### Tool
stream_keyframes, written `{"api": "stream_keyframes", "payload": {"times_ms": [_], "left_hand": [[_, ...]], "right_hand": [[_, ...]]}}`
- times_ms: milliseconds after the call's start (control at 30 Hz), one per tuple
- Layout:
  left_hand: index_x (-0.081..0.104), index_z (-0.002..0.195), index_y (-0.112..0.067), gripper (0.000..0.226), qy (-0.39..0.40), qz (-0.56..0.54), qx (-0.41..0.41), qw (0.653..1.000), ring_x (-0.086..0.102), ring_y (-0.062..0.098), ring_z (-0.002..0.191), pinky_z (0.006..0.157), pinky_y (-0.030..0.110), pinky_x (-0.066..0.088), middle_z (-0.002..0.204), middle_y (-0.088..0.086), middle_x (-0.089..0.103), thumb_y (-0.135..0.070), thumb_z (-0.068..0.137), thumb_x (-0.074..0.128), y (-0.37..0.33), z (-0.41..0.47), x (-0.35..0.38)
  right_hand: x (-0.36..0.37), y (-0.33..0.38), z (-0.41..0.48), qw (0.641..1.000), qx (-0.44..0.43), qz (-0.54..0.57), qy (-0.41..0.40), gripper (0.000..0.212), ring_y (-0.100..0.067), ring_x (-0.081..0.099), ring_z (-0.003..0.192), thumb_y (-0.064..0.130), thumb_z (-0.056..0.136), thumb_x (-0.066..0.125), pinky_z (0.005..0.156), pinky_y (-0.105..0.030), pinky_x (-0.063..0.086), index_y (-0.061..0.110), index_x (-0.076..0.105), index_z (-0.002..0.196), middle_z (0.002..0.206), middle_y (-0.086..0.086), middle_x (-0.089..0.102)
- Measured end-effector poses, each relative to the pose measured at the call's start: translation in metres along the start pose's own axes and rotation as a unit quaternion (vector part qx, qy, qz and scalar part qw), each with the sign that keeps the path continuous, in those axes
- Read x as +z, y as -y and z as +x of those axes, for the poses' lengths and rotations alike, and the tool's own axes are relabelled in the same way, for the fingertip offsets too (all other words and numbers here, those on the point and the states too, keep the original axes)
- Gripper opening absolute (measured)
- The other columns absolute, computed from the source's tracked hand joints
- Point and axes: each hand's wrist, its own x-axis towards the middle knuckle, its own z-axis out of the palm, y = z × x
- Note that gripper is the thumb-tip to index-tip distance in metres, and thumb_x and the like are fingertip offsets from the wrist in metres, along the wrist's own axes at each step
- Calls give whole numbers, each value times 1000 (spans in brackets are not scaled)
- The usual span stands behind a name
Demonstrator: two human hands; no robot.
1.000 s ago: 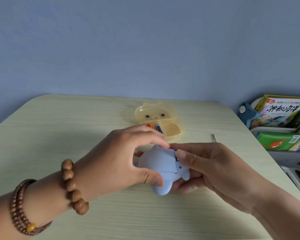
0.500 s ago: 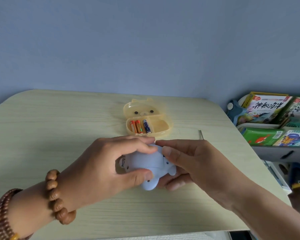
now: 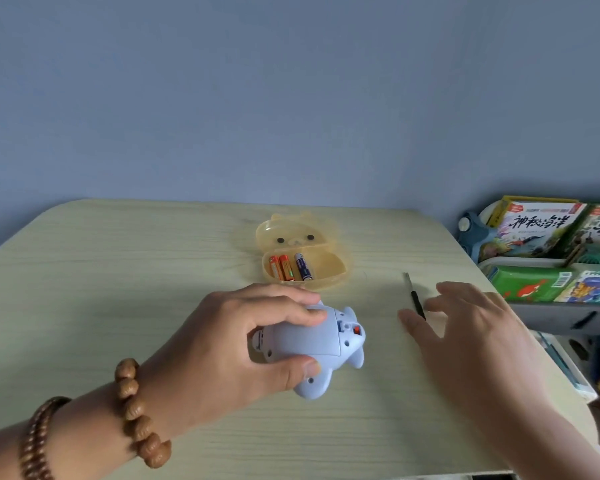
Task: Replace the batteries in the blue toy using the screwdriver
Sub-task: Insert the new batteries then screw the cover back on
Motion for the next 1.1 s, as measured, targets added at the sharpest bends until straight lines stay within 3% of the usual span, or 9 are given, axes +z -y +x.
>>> {"api": "stream_keyframes", "payload": {"times_ms": [133,233,333,400,500,733,1100], "left_hand": [[75,111,-32,42,1,-5,0,1000,57,0,127,99,34,54,129,-22,65,-42,71,82,1,-1,1],[76,110,-33,43,-5,14,5,1000,58,-2,124,97,27,53,128,-24,64,-45,70,81,0,1,-1],[76,110,-32,42,-10,20,11,1000,59,0,124,97,25,51,128,-23,64,-45,70,81,1,2,1],[76,109,-32,42,-11,12,14,1000,59,2,124,97,28,52,128,-22,64,-44,70,82,1,2,3],[76,109,-32,42,-12,2,13,1000,59,4,124,96,32,54,129,-21,64,-44,70,81,0,2,4],[75,110,-33,42,-8,36,19,999,58,1,124,95,21,49,131,-24,62,-46,71,79,-3,2,3],[76,109,-34,42,-10,29,7,1000,58,0,123,94,24,51,130,-27,61,-45,69,80,-6,3,4]], "right_hand": [[-6,3,5,993,-25,109,-38,5,-23,69,85,23,84,74,70,-37,58,23,74,79,100,5,77],[-38,2,6,965,-32,259,-31,13,-7,74,64,17,79,80,64,-36,61,26,71,77,72,8,78],[-69,3,-4,912,-118,388,59,31,-12,76,63,17,77,78,62,-39,64,41,74,96,73,7,79],[-79,3,-9,916,-209,340,30,33,-9,75,60,20,82,80,54,-36,63,48,74,97,75,16,78],[-86,4,-13,925,-273,264,-9,26,-5,70,57,18,78,72,45,-26,55,40,76,92,75,20,74],[-77,8,-15,928,-294,231,-7,21,2,65,59,17,77,70,53,-12,46,36,78,84,69,17,70],[-82,11,-13,927,-301,225,10,21,0,64,59,17,77,70,54,-13,46,36,78,83,67,17,69]]}}
